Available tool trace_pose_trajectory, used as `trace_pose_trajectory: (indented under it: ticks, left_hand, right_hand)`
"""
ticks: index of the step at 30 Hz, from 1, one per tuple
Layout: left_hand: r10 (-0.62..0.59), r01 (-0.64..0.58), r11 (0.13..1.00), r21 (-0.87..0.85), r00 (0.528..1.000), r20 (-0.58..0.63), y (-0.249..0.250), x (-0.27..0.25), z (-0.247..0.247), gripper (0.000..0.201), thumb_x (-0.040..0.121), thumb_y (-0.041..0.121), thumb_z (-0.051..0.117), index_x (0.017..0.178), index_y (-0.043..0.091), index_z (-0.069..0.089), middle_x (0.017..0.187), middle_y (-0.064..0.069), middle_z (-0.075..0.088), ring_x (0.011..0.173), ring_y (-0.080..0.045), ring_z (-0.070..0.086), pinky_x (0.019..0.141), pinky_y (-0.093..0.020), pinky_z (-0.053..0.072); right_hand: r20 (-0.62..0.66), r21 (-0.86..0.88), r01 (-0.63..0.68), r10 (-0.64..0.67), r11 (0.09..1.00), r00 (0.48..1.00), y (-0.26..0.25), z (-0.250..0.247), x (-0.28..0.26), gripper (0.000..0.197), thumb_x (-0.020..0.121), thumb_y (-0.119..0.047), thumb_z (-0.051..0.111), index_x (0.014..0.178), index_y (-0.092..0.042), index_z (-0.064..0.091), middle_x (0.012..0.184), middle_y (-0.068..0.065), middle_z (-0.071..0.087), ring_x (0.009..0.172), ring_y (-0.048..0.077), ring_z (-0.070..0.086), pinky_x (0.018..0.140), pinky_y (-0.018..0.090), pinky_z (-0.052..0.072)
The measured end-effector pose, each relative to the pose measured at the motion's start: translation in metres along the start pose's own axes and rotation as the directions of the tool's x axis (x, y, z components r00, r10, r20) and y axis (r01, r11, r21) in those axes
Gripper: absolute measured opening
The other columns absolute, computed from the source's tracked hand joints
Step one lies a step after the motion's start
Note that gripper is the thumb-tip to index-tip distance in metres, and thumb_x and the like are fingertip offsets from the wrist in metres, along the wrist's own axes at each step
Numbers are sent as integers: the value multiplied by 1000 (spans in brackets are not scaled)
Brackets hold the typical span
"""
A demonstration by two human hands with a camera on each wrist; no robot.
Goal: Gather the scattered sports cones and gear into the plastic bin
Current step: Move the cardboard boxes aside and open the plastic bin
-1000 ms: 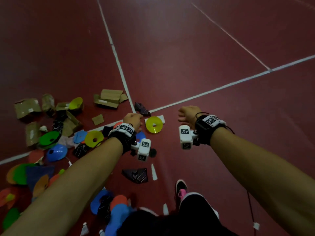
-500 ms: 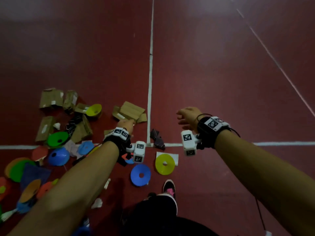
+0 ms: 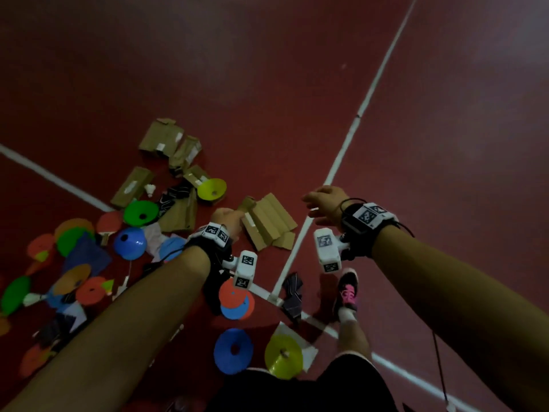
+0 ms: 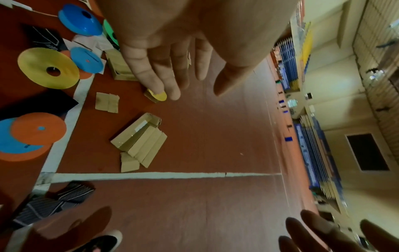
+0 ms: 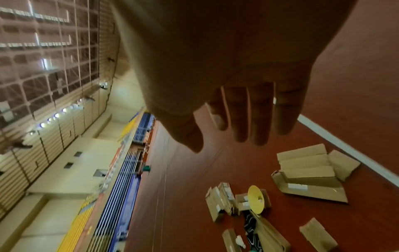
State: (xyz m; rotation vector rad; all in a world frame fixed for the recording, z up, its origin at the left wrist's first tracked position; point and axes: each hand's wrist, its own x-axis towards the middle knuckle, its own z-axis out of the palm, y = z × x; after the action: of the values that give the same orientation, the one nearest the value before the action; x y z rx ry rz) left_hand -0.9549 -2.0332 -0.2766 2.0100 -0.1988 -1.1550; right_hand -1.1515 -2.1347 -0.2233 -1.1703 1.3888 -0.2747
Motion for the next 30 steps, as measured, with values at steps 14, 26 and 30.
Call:
trace_pose_trajectory:
  ticks: [14, 26, 30]
  left_hand:
    - [-257, 135, 836, -533, 952, -163, 158, 126, 57, 19, 103, 16, 41, 111, 9, 56, 87, -1, 49, 71, -13, 48, 64, -23, 35]
    - [-403, 83, 774, -628, 829, -388, 181, 246, 3, 26, 95, 16, 53, 117, 3, 59, 78, -5, 52, 66, -20, 51, 59, -33, 45]
    - [-556, 72, 639, -766, 731, -395, 181, 276, -10, 11, 95, 17, 55, 93, 7, 58, 73, -6, 52, 65, -20, 50, 62, -32, 44]
  right_hand:
    - [434, -353, 113, 55, 929, 899, -213, 34, 280, 31, 98, -24, 52, 117, -1, 62, 112, 15, 65, 97, 30, 64, 85, 43, 52]
    - [607, -646, 367, 160, 669, 778, -294, 157, 378, 23, 93, -23, 62, 107, -6, 66, 86, 7, 66, 82, 29, 66, 82, 44, 56]
    - [604, -682, 335, 243, 650, 759, -307, 201, 416, 33, 94, -19, 58, 122, -1, 59, 104, 11, 64, 75, 23, 63, 64, 33, 52]
